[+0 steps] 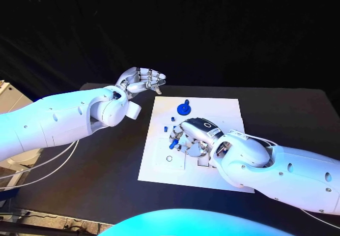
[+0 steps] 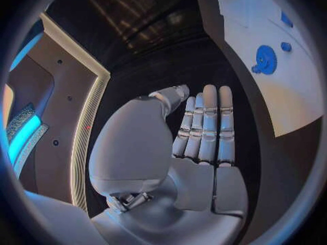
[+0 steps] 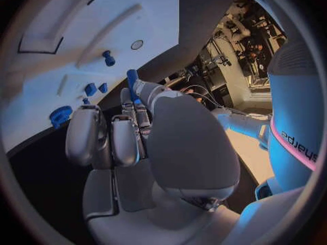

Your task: Assemble the parts on the task board

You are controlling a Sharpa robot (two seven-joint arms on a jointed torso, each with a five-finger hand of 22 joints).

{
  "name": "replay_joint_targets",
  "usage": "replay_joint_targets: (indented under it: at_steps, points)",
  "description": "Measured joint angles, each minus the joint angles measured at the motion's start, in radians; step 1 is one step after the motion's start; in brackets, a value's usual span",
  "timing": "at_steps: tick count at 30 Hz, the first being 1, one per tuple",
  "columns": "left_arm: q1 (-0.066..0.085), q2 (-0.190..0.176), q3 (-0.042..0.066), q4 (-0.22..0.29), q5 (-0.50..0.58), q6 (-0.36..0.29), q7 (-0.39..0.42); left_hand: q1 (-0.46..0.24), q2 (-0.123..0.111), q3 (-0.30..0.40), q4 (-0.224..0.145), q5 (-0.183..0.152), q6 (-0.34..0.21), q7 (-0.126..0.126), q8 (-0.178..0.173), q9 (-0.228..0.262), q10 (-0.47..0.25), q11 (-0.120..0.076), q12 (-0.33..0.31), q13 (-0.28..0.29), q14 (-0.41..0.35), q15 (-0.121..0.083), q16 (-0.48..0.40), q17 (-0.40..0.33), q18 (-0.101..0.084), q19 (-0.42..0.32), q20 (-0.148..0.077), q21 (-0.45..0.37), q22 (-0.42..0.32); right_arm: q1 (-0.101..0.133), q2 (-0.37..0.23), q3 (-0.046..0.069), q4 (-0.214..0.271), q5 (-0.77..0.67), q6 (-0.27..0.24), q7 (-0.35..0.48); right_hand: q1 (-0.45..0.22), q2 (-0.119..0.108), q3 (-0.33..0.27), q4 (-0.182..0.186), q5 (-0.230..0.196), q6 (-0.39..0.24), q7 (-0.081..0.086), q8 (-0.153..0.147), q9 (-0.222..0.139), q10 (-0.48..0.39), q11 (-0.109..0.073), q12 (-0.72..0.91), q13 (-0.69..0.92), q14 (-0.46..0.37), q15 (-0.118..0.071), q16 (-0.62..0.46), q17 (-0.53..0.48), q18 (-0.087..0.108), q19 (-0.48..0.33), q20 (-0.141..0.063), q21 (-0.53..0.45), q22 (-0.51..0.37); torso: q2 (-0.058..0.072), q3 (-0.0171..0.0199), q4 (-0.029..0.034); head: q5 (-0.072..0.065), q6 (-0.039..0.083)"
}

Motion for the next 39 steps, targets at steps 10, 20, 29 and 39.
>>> replay_joint_targets:
  at_steps: [10,20,29,39]
  points:
    - [0.0,0.001,0.0,-0.001,0.0,0.004,0.0,0.0,0.0,0.0,0.0,0.0,0.0,0.0,-0.004,0.0,0.0,0.0,0.0,0.0,0.0,0.0,0.0,0.0,0.0,0.0,0.0,0.0,0.001,-0.027,0.026,-0.007,-0.023,-0.051,0.013,0.003,-0.005,-0.005,0.002,-0.003,0.0,-0.002,0.0,0.0,0.005,0.003,0.003,-0.006,0.011,0.0,0.0,0.0,0.0,0.0,0.0,0.0,0.0,0.0,0.0,0.0,0.0017,0.006,-0.009]
    - [0.0,0.002,0.0,-0.001,0.0,0.008,0.0,0.0,0.0,0.0,0.0,0.0,0.0,0.0,-0.004,0.0,0.0,0.0,0.0,0.0,0.0,0.0,0.0,0.001,0.0,0.0,0.0,0.0,0.001,-0.04,0.04,-0.01,-0.033,-0.074,0.038,0.001,-0.017,-0.007,0.002,-0.003,0.0,-0.003,0.002,0.0,0.005,0.004,0.002,-0.008,0.011,0.0,0.0,0.0,-0.002,0.0,0.0,0.0,0.0,0.0,0.0,-0.0006,0.0012,0.01,-0.014]
    - [0.0,0.002,0.0,-0.002,0.0,0.01,0.0,0.0,0.0,0.0,0.0,0.0,0.0,0.0,-0.004,0.0,0.0,0.0,0.0,0.0,0.0,0.0,0.0,0.001,0.0,0.0,0.0,0.0,0.001,-0.045,0.043,-0.014,-0.035,-0.084,0.07,0.0,-0.02,-0.009,0.002,-0.003,0.0,-0.002,0.004,-0.001,0.004,0.005,0.001,-0.01,0.009,0.0,0.0,0.0,-0.002,0.0,0.0,0.0,0.0,0.0,-0.001,-0.0017,0.0006,0.011,-0.021]
    - [0.0,0.002,0.0,-0.002,0.0,0.011,-0.001,0.0,0.0,0.0,0.0,0.0,0.0,0.0,-0.004,0.0,0.0,0.0,0.0,0.0,0.0,0.0,0.0,0.001,0.0,0.0,0.0,0.0,0.001,-0.045,0.043,-0.014,-0.038,-0.1,0.094,-0.007,-0.022,-0.012,0.001,-0.004,-0.001,-0.003,0.005,-0.003,0.006,0.005,0.001,-0.013,0.009,0.0,0.0,0.0,-0.004,0.0,0.0,0.0,0.0,-0.001,-0.001,-0.0012,0.0005,0.013,-0.023]
